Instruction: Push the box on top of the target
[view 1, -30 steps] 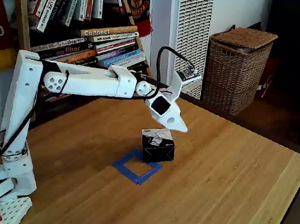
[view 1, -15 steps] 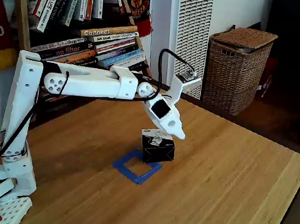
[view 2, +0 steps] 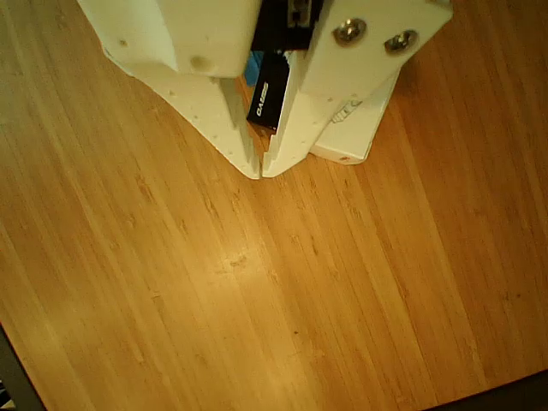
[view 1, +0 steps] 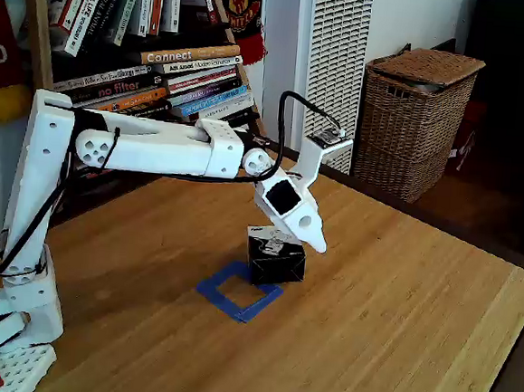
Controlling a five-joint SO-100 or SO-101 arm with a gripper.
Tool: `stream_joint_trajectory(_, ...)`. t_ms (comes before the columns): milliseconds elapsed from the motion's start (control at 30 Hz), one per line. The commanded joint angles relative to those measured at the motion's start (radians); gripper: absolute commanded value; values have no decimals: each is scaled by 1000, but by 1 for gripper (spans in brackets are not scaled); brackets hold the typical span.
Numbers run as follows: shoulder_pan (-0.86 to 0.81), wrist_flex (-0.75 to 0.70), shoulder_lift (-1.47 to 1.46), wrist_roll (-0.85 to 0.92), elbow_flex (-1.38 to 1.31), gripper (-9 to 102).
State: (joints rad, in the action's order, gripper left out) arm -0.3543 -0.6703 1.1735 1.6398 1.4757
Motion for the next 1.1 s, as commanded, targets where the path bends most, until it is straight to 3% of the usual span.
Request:
stream_joint_trajectory(0, -14, -8, 2, 17, 0, 0)
stream_joint_trajectory(467, -18, -28, -6, 54, -2, 0)
stream_joint_trajectory(1067, -106, -221, 170, 219, 127, 0)
